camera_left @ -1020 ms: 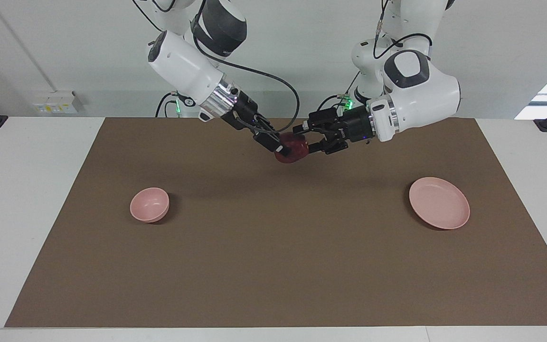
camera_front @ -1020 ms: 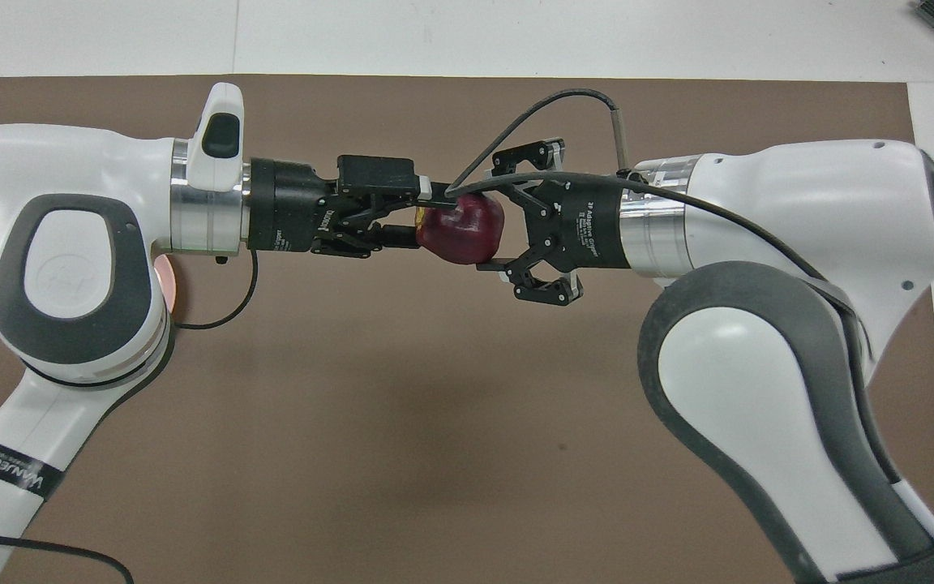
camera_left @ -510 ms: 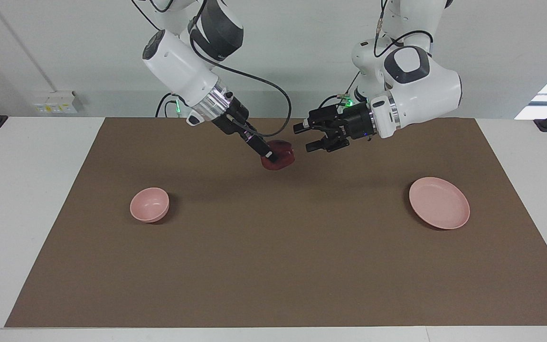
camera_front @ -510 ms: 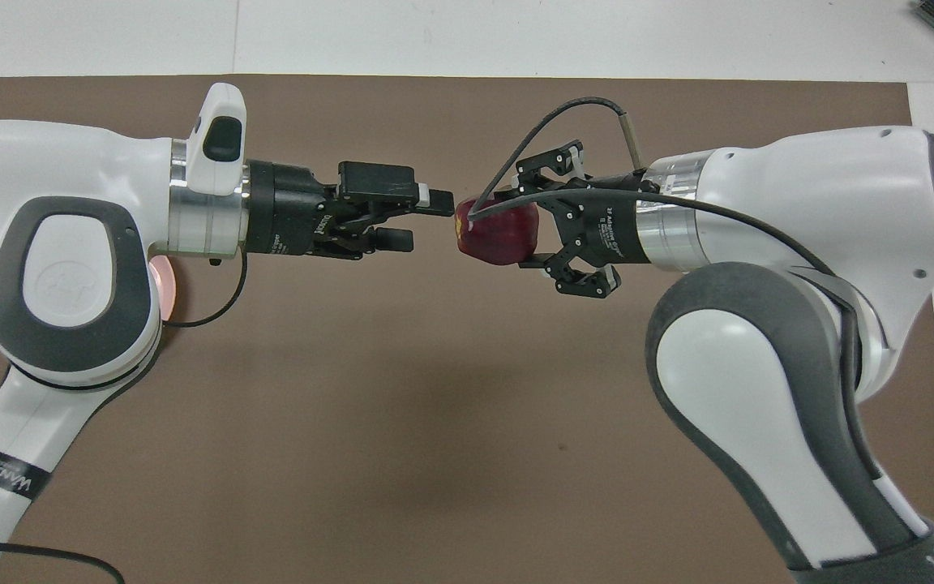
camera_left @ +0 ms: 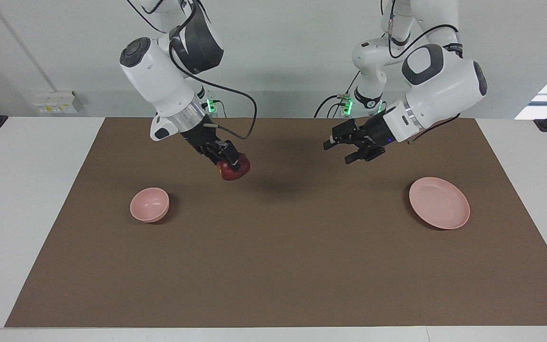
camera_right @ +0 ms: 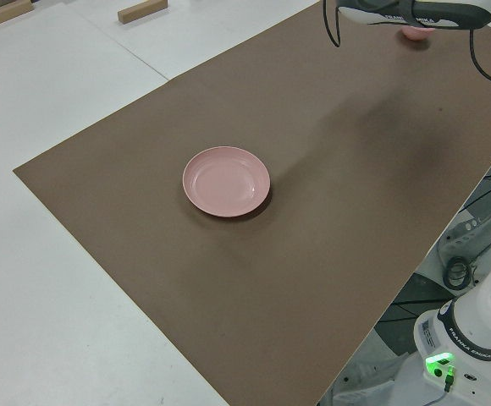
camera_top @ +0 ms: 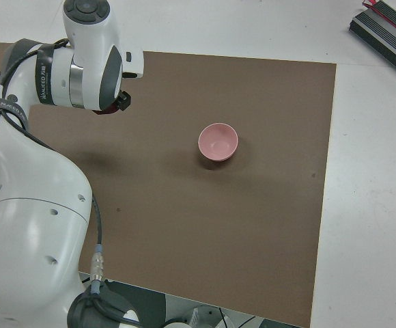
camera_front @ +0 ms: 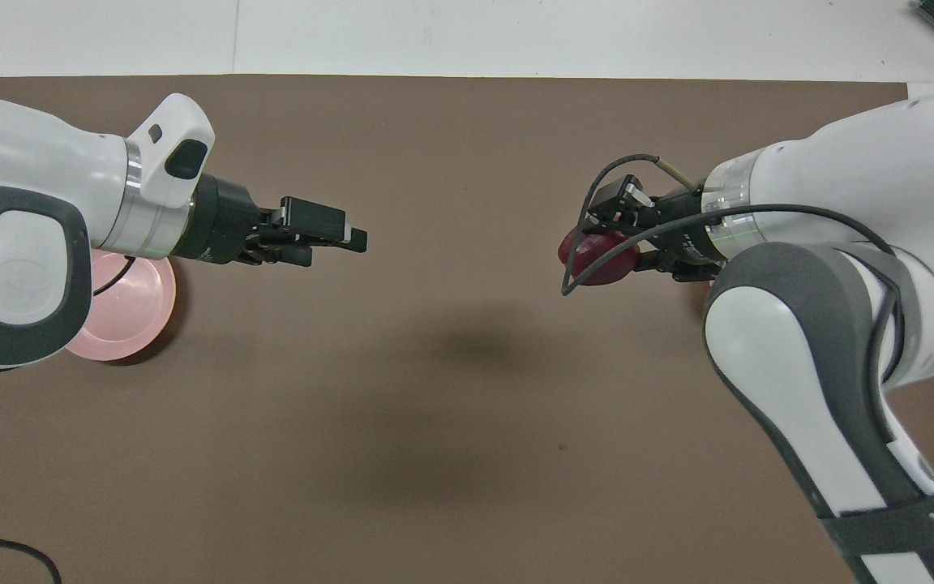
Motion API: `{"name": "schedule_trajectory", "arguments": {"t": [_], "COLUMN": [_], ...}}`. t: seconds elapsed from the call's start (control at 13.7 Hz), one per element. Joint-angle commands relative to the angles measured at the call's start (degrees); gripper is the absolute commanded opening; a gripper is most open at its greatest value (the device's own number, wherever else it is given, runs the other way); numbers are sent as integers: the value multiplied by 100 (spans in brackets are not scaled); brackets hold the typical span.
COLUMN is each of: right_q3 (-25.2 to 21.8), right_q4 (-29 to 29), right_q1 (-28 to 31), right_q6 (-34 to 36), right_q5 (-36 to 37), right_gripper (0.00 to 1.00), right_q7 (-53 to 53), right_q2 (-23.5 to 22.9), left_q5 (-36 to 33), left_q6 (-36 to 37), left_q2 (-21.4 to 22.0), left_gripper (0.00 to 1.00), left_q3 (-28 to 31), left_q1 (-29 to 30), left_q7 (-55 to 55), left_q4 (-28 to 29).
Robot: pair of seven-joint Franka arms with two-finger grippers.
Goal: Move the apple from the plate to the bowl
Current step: 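Open the left gripper and pull the apple away with the right gripper, then carry the apple over the pink bowl with the right gripper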
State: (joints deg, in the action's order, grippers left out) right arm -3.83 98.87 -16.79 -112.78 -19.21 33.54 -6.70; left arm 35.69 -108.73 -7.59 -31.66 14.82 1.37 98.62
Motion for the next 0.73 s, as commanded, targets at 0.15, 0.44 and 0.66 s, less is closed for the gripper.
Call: {"name": "schedule_trajectory", "arguments": {"t": [0.15,0.44,0.66], "right_q3": [32,40,32], "right_q4": [281,466,624], "right_q1": [176,711,1142], "right_q6": [-60,-95,-366], "right_q5": [1259,2096,2220], "right_gripper": [0,0,0], "right_q7": [-1628,-3121,-3714], "right_q2": [-121,-130,-244], "left_q5": [-2158,-3129,-3304], "left_q6": [247,388,432], "left_q2": [126,161,170], "left_gripper": [100,100,100], "left_q3": [20,20,134], "left_q1": [82,82,117], "left_q7": [-31,-128,-128], "left_q4": [34,34,34]}}
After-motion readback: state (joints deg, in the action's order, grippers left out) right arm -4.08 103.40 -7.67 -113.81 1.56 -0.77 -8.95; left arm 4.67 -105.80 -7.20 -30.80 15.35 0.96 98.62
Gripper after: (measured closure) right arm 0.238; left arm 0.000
